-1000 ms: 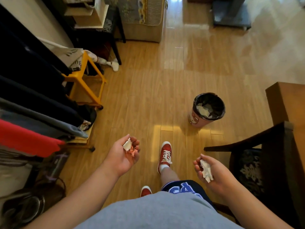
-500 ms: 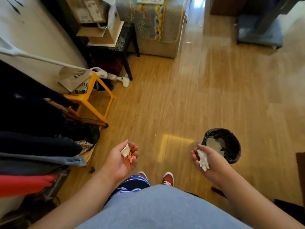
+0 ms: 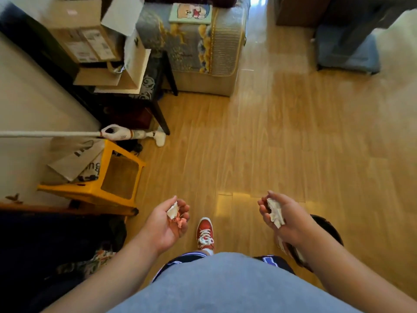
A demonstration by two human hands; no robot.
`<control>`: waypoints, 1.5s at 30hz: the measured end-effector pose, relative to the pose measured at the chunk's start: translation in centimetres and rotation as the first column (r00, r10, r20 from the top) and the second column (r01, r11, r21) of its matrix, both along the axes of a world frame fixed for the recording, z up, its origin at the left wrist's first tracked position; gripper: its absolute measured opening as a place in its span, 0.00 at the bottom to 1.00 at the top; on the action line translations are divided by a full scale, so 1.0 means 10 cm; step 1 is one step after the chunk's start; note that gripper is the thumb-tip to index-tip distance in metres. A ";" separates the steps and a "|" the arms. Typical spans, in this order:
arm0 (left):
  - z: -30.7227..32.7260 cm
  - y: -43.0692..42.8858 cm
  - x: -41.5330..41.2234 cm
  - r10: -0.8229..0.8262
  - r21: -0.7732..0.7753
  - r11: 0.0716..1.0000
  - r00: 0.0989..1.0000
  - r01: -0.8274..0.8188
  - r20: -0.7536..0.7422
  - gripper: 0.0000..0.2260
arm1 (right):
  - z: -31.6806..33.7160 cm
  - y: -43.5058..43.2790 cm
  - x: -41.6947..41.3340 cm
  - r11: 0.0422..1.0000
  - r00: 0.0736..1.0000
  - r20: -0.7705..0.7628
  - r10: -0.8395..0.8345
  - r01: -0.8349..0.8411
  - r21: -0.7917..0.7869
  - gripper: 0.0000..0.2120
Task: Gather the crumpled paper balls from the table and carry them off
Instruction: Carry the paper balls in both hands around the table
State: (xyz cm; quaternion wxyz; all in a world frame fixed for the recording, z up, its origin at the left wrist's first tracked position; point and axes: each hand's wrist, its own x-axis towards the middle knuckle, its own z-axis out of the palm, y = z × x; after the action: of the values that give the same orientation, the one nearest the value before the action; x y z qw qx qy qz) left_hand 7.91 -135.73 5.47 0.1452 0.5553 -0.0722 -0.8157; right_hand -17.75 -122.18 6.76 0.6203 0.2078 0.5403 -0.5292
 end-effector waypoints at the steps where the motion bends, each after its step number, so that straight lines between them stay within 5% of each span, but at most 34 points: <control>1: 0.02 -0.18 -0.16 -0.043 0.012 0.999 0.999 0.044 -0.009 0.15 | 0.00 -0.04 -0.10 0.999 0.999 0.007 -0.031 0.031 0.004 0.11; 13: 0.19 -1.19 -2.73 -0.419 -0.027 0.908 0.903 0.419 -0.091 0.16 | -0.12 0.28 -1.41 0.881 0.892 -0.008 -0.453 0.449 0.151 0.08; 34: 0.01 -2.68 -5.58 -0.484 -0.002 0.875 0.875 0.484 0.002 0.13 | -0.15 -1.56 -4.66 0.878 0.876 -0.071 -0.478 0.479 0.011 0.12; 40: -0.05 -3.20 -6.90 -0.667 -0.018 0.745 0.745 0.666 -0.017 0.14 | -0.17 -1.62 -5.28 0.746 0.749 -0.082 -0.657 0.662 0.072 0.12; 45: 0.06 -2.98 -8.06 -0.842 -0.032 0.540 0.539 0.841 -0.040 0.16 | -0.12 -1.15 -5.41 0.530 0.541 -0.085 -0.837 0.840 0.118 0.13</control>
State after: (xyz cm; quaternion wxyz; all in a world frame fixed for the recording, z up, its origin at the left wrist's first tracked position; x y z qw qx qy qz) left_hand -72.65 -165.52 6.06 -0.2597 0.4313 -0.3294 -0.7988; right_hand -71.90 -133.66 5.53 0.2690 0.4808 0.4170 -0.7229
